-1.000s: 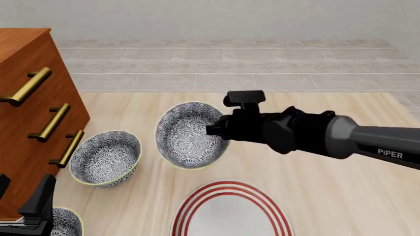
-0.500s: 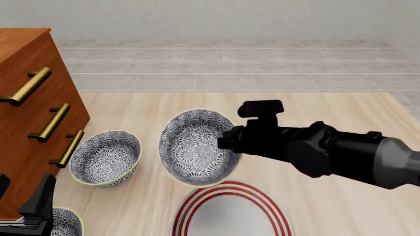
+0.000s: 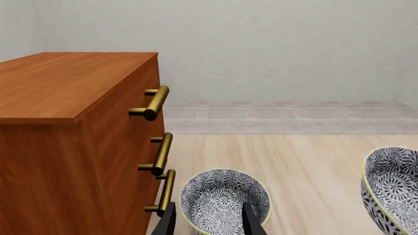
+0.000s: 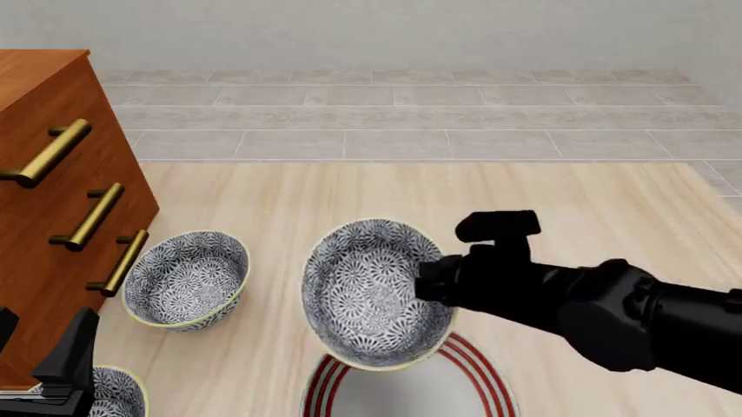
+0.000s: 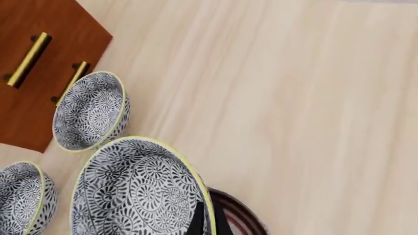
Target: Pick up the bowl and put it in the front on the plate.
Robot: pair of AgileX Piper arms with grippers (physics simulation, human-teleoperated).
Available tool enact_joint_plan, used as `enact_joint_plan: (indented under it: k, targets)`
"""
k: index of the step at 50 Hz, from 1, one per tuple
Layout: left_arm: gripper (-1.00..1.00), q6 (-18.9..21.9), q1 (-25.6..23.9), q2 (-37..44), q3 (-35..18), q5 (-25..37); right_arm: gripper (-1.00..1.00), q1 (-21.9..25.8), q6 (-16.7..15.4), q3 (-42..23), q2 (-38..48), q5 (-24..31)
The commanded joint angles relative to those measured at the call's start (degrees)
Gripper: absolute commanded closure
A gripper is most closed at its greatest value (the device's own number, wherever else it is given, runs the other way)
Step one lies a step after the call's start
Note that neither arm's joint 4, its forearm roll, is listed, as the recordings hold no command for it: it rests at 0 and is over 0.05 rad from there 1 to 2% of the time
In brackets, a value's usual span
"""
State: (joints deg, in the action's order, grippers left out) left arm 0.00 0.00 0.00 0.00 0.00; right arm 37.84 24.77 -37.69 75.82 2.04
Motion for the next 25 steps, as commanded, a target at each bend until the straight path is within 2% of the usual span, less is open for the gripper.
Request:
enact_joint_plan:
  k: [1,25]
  targets:
    - [-1.0,0.0,0.0,0.0,0.0,0.0,1.0,0.59,1.78,4.65,-4.53,-0.44]
    - [-1.0,0.0,0.0,0.0,0.0,0.0,1.0,-0.07,-0.05,8.88,-8.2,1.1]
